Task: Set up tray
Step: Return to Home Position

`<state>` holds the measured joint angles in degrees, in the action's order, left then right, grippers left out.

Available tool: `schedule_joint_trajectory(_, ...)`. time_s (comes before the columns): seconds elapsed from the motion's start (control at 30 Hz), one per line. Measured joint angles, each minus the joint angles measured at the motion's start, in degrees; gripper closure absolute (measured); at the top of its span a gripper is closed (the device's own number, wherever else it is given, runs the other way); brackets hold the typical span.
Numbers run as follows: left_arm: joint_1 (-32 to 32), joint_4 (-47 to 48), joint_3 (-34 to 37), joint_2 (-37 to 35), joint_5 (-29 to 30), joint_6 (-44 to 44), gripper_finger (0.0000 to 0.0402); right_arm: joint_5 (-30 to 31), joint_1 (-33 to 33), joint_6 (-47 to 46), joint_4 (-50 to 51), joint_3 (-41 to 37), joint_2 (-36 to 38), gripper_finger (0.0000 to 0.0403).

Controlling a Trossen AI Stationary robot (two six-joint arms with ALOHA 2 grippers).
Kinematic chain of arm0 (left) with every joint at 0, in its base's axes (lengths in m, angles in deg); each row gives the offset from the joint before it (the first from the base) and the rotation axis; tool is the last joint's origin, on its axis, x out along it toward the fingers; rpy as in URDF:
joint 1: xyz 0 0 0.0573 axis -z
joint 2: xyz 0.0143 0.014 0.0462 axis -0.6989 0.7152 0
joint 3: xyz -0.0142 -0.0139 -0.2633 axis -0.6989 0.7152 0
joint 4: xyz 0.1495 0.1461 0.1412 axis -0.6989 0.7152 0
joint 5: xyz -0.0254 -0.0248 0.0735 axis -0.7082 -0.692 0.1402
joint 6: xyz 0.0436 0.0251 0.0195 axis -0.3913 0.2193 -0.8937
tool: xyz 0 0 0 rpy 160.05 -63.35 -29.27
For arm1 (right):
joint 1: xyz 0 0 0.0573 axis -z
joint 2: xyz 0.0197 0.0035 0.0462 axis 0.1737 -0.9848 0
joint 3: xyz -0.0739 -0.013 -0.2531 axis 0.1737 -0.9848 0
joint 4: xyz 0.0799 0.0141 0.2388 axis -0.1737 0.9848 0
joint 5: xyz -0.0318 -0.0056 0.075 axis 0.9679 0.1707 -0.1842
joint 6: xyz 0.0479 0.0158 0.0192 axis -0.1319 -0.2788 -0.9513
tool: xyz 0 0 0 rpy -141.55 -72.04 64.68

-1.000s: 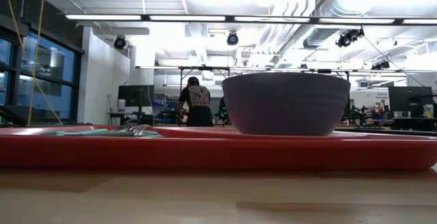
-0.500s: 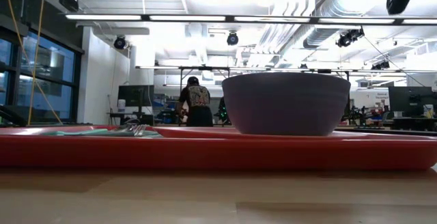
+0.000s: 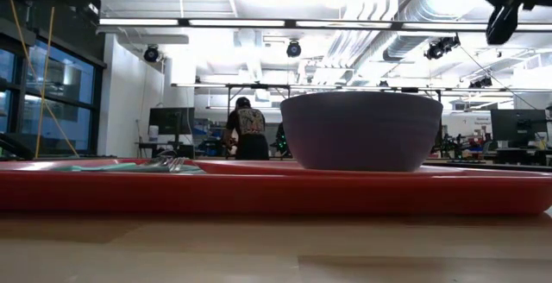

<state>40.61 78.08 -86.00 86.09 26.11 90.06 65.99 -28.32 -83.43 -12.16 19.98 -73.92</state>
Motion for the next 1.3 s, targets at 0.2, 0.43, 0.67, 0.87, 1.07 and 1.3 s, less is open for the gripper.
schedule_joint_trajectory(0.2, 0.00, 0.11, 3.28, 0.02, 0.43, 1.47, 0.0364, 1.06, 0.01, 1.61, -5.92, -3.34, -0.02, 0.0403)
schedule_joint_trajectory(0.43, 0.00, 4.13, 3.57, 0.02, 1.83, 1.92, 0.0364, 0.70, 0.02, 3.93, -4.46, -3.44, 0.04, 0.0403)
schedule_joint_trajectory(0.67, 0.00, 2.09, 3.67, 0.00, 3.52, 1.07, 0.0364, 1.60, 0.07, 3.10, -4.38, -3.44, 0.02, 0.0403)
schedule_joint_trajectory(0.87, 0.00, -16.81, 13.49, 0.00, 0.72, 0.64, 0.0364, 2.63, 0.07, 4.19, -4.39, -3.46, 0.02, 0.0403)
schedule_joint_trajectory(1.07, 0.00, -27.53, 19.50, -0.02, -0.27, 2.49, 0.0364, 2.67, 0.07, 3.32, -4.38, -3.46, 0.02, 0.0403)
schedule_joint_trajectory(1.3, 0.00, -24.28, 19.50, 0.17, -0.26, 2.47, 0.0364, 5.60, 0.09, 2.99, -1.32, -3.48, 0.02, 0.0403)
